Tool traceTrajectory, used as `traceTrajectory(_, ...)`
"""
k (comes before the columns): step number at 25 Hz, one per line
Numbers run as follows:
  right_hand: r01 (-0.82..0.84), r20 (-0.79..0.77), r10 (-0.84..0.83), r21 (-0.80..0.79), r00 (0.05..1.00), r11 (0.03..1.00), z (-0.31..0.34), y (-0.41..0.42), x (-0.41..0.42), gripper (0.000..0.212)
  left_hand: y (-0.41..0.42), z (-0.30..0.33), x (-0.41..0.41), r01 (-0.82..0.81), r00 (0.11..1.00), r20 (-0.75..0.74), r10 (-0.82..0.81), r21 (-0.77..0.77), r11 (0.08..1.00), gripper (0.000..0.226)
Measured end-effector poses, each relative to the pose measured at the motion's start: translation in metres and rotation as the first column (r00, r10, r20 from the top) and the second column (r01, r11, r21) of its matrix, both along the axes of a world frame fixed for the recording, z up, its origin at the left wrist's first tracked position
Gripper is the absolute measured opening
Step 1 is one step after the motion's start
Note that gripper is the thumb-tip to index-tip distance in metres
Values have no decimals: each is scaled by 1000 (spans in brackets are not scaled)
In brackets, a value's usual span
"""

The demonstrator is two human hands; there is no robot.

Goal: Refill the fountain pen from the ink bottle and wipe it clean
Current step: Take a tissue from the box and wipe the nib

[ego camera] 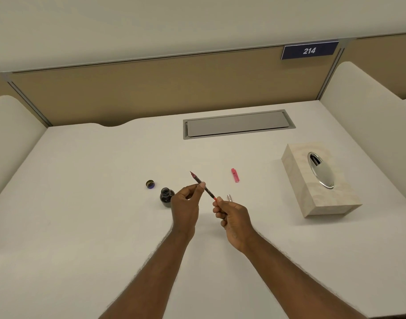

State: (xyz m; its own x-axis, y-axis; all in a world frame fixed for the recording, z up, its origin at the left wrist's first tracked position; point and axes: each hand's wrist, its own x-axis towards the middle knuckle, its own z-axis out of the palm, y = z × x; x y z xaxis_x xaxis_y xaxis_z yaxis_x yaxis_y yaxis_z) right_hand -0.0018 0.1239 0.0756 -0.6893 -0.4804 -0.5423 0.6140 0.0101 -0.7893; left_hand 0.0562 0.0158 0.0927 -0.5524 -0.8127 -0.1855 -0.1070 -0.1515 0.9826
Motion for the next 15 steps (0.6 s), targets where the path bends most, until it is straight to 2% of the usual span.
traceTrajectory(5,45,-64,-39,83,997,996,-3,7,-6,20,-1,-6,-8,5,999,36,-2,-61,998,15)
traceTrajectory(9,125,-270,-98,85,958,988,12,24,-31,5,-4,-9,-14,31,997,76,-21,-136,990,12)
traceTrajectory(12,211,-545,-110,126,831,969,26,47,-70,5,-5,-10,-18,49,993,113,-29,-180,982,14)
traceTrajectory(15,331,-720,-106,179,685,926,36,72,-109,5,-4,-12,-22,66,989,146,-32,-235,970,13)
